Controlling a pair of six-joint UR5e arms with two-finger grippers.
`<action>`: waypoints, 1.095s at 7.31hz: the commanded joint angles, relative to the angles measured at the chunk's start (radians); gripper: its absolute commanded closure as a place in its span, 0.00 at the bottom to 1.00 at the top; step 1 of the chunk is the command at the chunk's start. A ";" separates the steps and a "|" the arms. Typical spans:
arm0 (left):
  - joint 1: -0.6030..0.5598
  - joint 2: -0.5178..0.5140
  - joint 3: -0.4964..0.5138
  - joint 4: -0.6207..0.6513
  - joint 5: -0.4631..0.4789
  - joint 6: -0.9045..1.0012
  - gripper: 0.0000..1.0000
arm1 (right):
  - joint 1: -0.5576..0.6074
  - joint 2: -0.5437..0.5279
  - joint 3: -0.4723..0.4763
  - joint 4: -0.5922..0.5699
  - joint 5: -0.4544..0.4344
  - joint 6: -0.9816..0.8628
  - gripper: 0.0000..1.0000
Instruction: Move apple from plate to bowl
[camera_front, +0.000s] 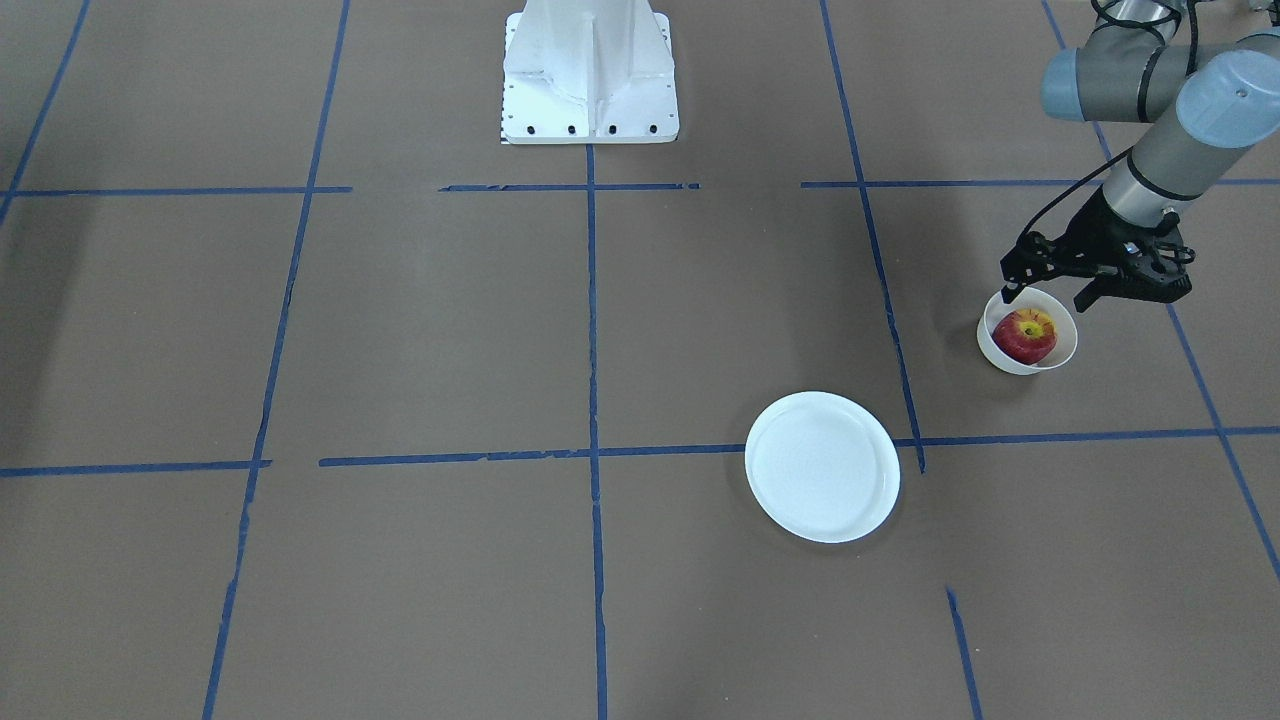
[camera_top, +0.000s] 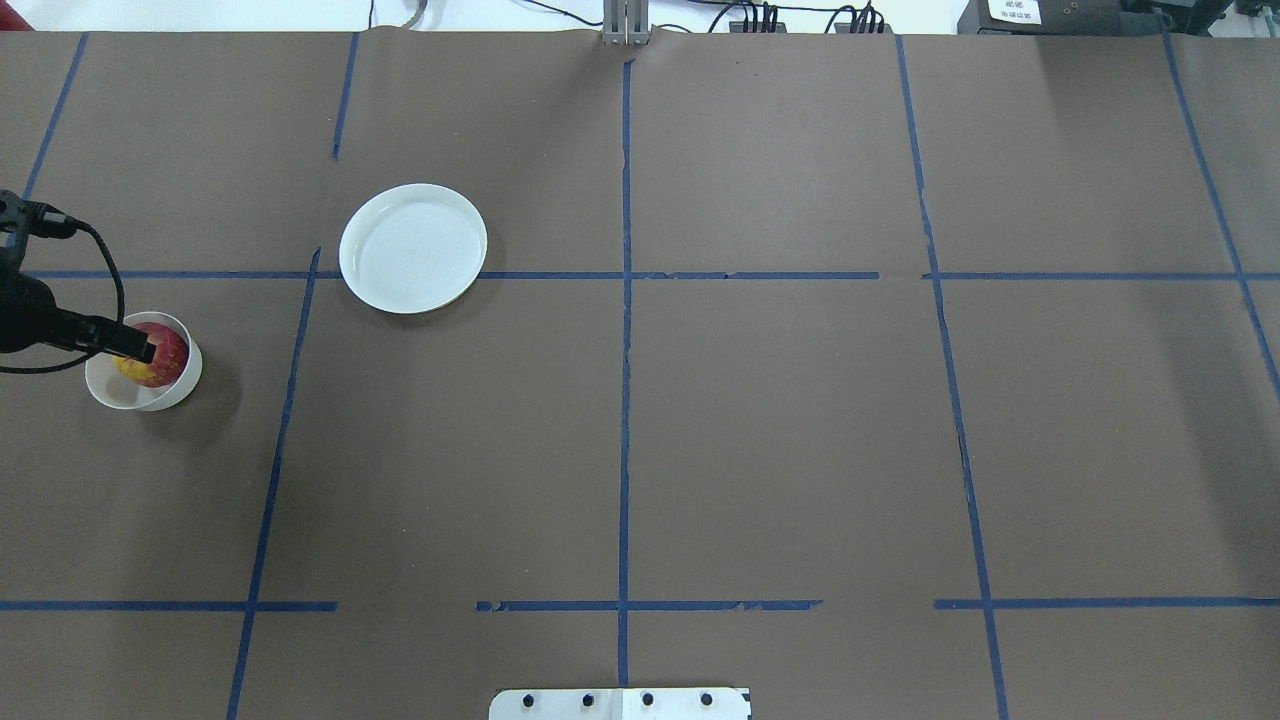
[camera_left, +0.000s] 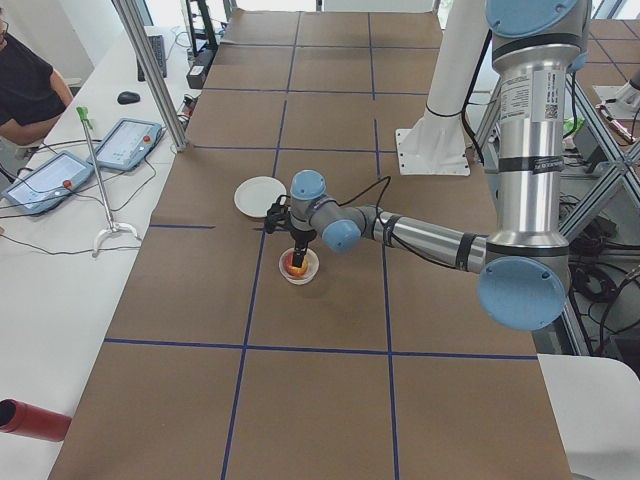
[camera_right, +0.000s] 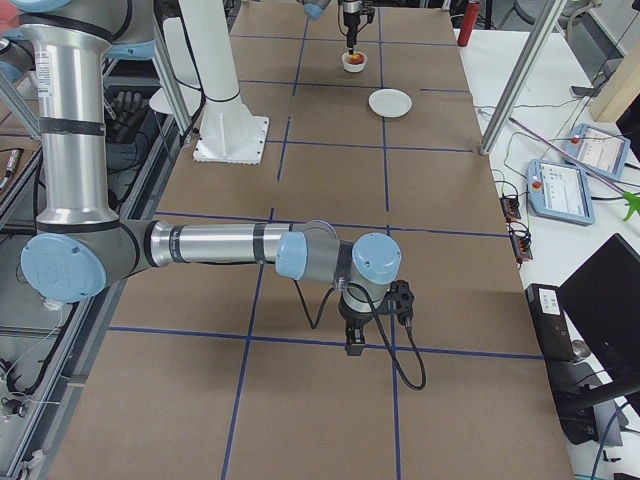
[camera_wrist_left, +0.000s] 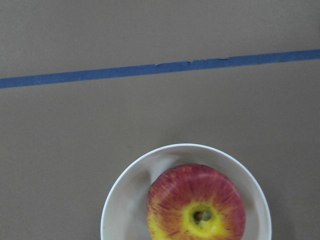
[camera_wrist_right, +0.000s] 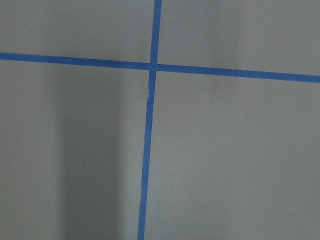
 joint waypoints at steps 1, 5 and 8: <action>-0.176 -0.112 -0.005 0.209 -0.021 0.303 0.00 | 0.000 0.000 0.000 0.000 0.000 0.000 0.00; -0.444 -0.162 0.013 0.522 -0.125 0.529 0.00 | 0.000 0.000 0.000 0.000 0.000 0.000 0.00; -0.609 -0.014 0.154 0.515 -0.246 0.732 0.00 | 0.000 0.000 0.000 0.000 0.000 0.000 0.00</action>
